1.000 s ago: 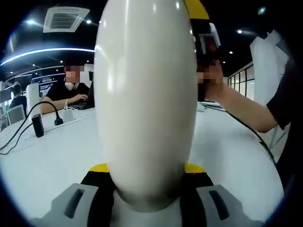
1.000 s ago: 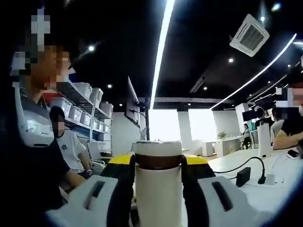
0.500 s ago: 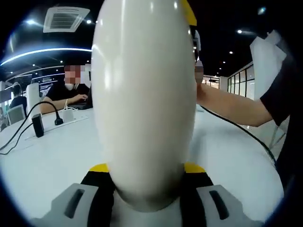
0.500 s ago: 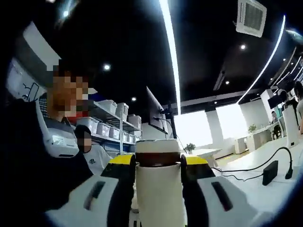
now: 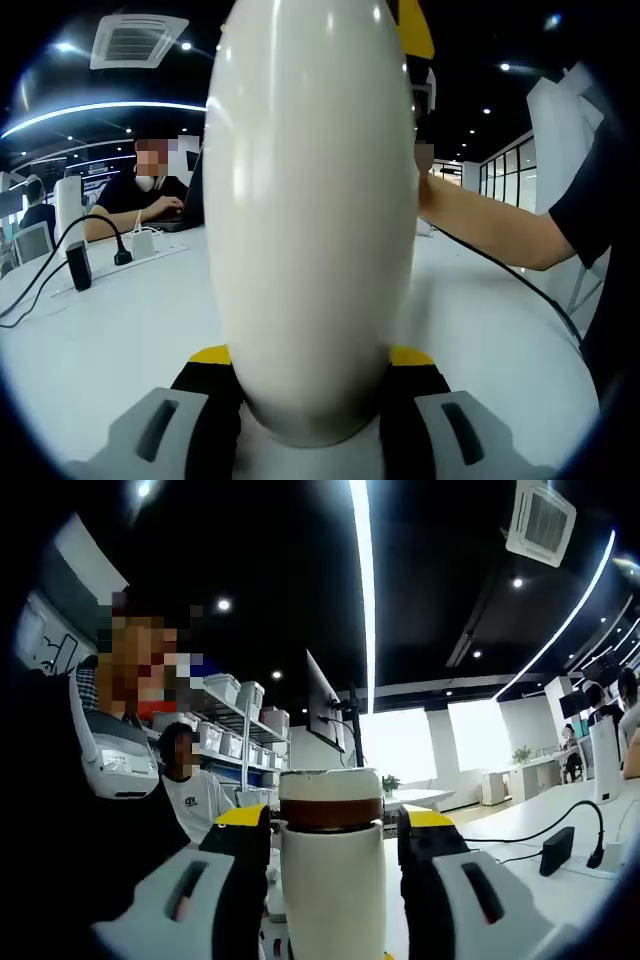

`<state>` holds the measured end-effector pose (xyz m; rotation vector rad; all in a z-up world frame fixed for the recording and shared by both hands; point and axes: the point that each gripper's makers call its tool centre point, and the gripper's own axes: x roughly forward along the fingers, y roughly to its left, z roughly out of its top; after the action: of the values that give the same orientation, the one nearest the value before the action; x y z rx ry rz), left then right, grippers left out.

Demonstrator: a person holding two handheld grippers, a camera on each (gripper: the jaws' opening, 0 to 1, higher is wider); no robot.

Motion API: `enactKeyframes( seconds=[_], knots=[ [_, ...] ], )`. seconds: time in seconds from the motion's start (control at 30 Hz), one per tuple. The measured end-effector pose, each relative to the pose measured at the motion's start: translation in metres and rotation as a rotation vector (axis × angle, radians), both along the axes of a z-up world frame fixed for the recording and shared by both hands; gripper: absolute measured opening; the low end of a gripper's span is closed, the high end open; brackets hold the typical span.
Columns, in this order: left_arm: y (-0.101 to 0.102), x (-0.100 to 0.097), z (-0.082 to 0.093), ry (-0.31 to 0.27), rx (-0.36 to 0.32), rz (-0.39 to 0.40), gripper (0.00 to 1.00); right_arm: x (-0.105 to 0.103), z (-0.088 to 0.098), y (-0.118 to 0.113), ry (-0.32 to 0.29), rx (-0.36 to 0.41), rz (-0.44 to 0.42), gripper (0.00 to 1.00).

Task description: Grasp the water cup twist off the cup lid place the cup lid on the table

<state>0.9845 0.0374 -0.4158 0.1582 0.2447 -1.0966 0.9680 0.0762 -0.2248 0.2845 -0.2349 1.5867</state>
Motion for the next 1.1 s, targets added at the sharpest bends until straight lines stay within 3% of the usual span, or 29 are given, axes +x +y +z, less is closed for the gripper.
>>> enactKeyframes(
  seconds=[0.2,0.27,0.33,0.43,0.57,0.67,0.73,0.8,0.93,1.1],
  knots=[
    [0.000,0.000,0.000,0.000,0.000,0.001,0.55,0.004,0.001,-0.007,-0.012,-0.016,-0.103,0.60],
    [0.000,0.000,0.000,0.000,0.000,0.002,0.55,0.011,-0.004,-0.019,-0.031,-0.060,-0.226,0.60],
    [0.000,0.000,0.000,0.000,0.000,0.002,0.55,0.018,-0.008,-0.035,-0.087,-0.114,-0.388,0.60],
    [0.000,0.000,0.000,0.001,0.001,0.002,0.55,0.001,-0.010,-0.058,-0.105,-0.131,-0.506,0.61],
    [-0.001,0.001,0.000,0.000,0.001,0.001,0.55,-0.028,-0.008,-0.071,-0.093,-0.096,-0.562,0.61],
    [0.000,0.002,0.000,0.001,0.001,0.002,0.55,-0.038,-0.009,-0.072,-0.086,-0.104,-0.670,0.59],
    [0.000,0.002,0.000,0.001,0.001,0.004,0.55,-0.043,-0.007,-0.070,-0.114,-0.113,-0.729,0.58],
    [0.000,0.001,0.000,0.001,0.001,0.005,0.55,-0.039,-0.007,-0.072,-0.143,-0.138,-0.878,0.55],
    [0.001,0.003,0.000,0.001,0.001,0.011,0.55,-0.043,-0.008,-0.063,-0.146,-0.152,-1.041,0.55],
    [0.001,0.002,0.000,0.001,0.001,0.016,0.55,-0.056,0.001,-0.044,-0.141,-0.089,-1.154,0.56]
  ],
)
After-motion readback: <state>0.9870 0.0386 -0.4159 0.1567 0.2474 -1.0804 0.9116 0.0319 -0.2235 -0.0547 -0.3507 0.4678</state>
